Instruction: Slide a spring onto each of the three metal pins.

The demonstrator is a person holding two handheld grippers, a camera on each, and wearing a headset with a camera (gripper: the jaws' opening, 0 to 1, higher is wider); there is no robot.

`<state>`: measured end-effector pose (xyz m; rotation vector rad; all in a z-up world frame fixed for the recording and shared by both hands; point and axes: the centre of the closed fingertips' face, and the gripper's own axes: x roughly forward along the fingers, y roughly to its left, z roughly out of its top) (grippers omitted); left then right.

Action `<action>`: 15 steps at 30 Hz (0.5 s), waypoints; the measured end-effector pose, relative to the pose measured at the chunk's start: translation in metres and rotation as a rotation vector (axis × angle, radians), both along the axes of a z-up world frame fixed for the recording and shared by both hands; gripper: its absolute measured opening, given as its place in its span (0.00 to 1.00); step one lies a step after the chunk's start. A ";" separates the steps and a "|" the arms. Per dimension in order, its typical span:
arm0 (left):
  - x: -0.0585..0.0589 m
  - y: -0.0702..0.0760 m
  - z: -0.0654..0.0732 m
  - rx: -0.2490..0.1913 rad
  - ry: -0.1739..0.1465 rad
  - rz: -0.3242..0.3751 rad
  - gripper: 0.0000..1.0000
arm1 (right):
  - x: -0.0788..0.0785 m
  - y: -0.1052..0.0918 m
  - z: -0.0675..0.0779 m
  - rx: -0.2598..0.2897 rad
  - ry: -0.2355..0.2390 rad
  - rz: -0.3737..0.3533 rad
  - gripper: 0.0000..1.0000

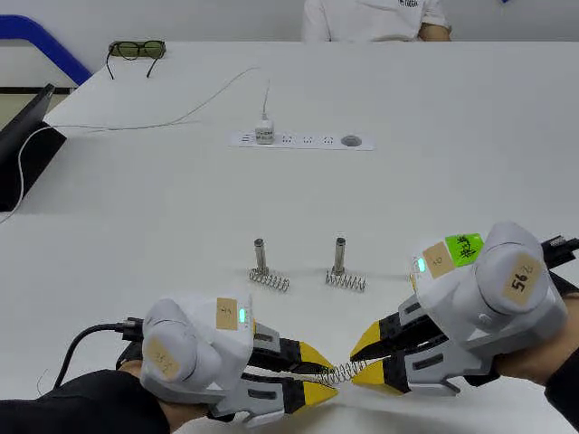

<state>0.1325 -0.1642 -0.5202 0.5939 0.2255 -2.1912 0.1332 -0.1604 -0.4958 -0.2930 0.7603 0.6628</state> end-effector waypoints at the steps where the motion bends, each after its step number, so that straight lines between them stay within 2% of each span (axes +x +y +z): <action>1: 0.000 0.000 0.000 0.000 -0.001 0.001 0.11 | 0.001 0.001 0.001 0.001 -0.005 0.001 0.12; 15: -0.002 -0.001 0.001 -0.002 0.005 -0.002 0.11 | 0.013 0.014 0.016 0.003 -0.055 0.022 0.12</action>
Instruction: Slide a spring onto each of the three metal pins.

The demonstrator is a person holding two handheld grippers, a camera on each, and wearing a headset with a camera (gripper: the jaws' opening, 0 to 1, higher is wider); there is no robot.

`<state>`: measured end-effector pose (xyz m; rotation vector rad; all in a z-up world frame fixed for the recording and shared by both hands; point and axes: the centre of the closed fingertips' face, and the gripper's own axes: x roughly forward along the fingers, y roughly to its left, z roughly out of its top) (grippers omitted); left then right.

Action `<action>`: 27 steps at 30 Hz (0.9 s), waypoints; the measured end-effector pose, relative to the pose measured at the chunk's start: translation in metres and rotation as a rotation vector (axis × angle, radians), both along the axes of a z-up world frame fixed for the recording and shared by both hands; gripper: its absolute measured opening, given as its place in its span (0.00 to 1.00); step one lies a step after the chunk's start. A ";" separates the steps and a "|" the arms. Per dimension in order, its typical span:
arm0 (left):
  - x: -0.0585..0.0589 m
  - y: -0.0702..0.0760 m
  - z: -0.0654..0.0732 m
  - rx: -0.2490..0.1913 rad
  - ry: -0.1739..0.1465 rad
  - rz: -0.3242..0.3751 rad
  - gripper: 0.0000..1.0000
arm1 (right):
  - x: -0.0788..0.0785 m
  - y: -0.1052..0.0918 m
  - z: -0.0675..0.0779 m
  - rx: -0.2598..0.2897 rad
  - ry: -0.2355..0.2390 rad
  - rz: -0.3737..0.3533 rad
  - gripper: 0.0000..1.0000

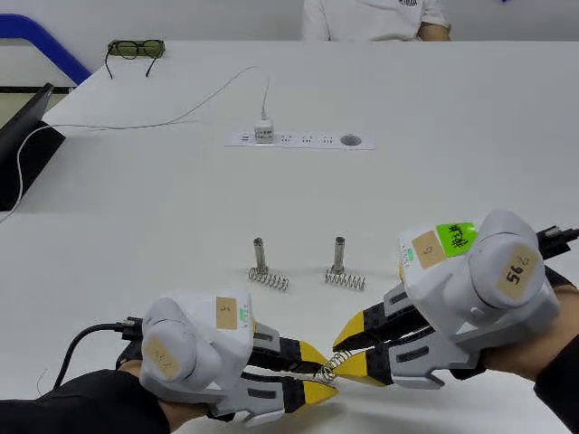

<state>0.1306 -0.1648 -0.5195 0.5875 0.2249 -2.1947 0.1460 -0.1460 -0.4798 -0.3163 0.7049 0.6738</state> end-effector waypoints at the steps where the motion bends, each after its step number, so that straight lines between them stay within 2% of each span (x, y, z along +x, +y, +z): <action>1: 0.000 0.000 0.000 0.000 0.000 -0.002 0.11 | 0.001 0.002 0.001 0.000 -0.004 0.003 0.12; 11: -0.004 0.001 0.000 0.000 0.003 -0.015 0.11 | 0.006 0.012 0.001 0.010 -0.017 0.025 0.12; 27: -0.003 -0.001 0.004 -0.014 0.020 -0.002 0.11 | 0.006 0.009 0.000 0.013 -0.018 0.009 0.12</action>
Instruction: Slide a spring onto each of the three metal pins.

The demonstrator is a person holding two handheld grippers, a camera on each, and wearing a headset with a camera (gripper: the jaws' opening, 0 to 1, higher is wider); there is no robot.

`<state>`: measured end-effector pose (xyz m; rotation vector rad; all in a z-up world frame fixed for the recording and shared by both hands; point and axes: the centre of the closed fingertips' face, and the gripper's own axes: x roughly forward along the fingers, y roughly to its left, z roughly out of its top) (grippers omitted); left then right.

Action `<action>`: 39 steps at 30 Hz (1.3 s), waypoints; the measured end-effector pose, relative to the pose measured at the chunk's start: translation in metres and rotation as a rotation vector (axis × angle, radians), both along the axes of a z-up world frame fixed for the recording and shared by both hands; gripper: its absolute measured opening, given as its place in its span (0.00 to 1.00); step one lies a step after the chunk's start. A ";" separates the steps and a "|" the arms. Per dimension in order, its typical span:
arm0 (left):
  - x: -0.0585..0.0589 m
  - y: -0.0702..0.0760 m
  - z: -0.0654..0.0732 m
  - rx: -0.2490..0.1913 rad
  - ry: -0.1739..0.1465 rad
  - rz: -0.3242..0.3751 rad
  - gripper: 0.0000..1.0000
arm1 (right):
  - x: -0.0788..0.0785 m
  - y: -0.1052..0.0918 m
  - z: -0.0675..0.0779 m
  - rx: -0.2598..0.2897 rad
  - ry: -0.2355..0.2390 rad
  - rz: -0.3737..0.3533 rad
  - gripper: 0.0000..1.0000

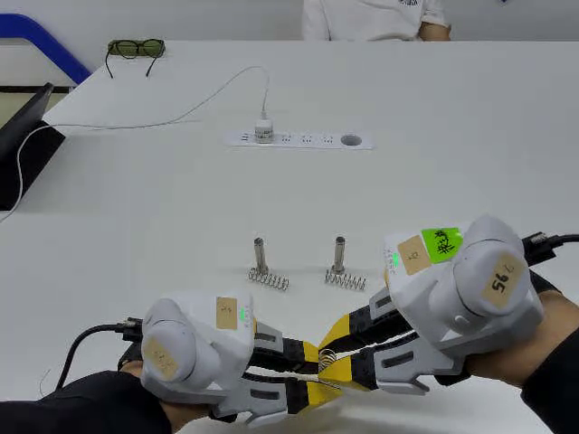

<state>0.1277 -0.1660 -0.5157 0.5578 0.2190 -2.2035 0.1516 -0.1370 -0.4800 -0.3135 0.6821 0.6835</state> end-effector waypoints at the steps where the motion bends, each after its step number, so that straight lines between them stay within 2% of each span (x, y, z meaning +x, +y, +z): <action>1: 0.000 0.000 0.000 0.000 -0.001 0.000 0.11 | 0.000 0.000 0.000 0.000 -0.001 0.000 0.12; 6: 0.001 0.000 0.001 -0.005 -0.003 0.005 0.11 | 0.001 0.000 0.001 0.004 -0.004 -0.006 0.12; 18: 0.003 -0.002 0.003 -0.005 0.026 0.025 0.16 | 0.001 -0.007 0.002 -0.001 -0.006 -0.027 0.12; 28: 0.006 -0.002 0.005 0.002 0.060 0.057 0.28 | 0.001 -0.017 0.003 -0.006 -0.006 -0.060 0.12; 39: 0.015 -0.003 0.005 0.026 0.096 0.123 0.46 | 0.000 -0.032 0.008 -0.007 -0.017 -0.104 0.12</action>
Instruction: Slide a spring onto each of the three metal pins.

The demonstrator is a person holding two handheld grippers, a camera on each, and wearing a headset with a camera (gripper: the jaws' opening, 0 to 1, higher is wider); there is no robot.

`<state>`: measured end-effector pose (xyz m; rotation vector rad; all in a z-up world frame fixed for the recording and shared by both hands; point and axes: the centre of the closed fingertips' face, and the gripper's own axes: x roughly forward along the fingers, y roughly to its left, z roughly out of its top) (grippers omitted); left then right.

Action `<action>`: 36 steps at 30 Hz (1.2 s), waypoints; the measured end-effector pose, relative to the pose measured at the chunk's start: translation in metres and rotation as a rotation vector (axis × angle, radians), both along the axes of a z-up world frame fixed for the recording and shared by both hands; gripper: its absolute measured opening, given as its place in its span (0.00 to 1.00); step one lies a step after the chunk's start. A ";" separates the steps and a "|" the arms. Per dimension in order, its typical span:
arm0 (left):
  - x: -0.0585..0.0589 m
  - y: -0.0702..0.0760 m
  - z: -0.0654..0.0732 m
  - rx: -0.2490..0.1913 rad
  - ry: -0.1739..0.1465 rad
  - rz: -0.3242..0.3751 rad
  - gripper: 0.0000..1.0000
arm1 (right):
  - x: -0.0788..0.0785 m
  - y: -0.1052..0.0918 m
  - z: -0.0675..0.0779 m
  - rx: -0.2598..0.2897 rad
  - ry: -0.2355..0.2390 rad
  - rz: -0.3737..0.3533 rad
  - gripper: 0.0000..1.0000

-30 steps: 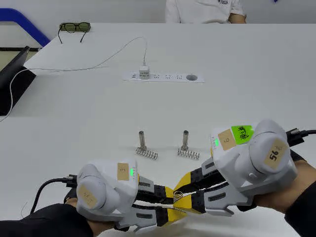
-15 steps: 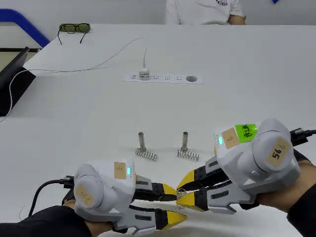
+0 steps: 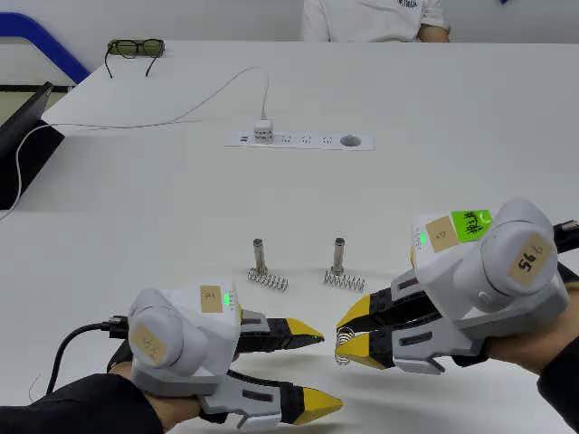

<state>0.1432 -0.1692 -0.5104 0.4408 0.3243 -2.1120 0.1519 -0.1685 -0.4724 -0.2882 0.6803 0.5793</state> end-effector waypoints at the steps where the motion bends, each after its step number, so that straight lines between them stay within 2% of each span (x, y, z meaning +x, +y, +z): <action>1: 0.001 0.000 0.000 0.002 0.005 0.007 0.49 | 0.000 -0.001 0.000 0.000 -0.001 -0.003 0.12; 11: 0.009 0.000 0.003 0.003 0.030 0.052 0.60 | 0.000 -0.009 0.003 0.000 -0.008 -0.028 0.12; 22: 0.025 0.002 0.009 -0.008 0.039 0.123 0.71 | -0.002 -0.022 0.007 -0.005 -0.016 -0.060 0.12; 36: 0.045 0.006 0.013 -0.024 0.044 0.194 0.75 | -0.003 -0.034 0.009 -0.012 -0.019 -0.090 0.12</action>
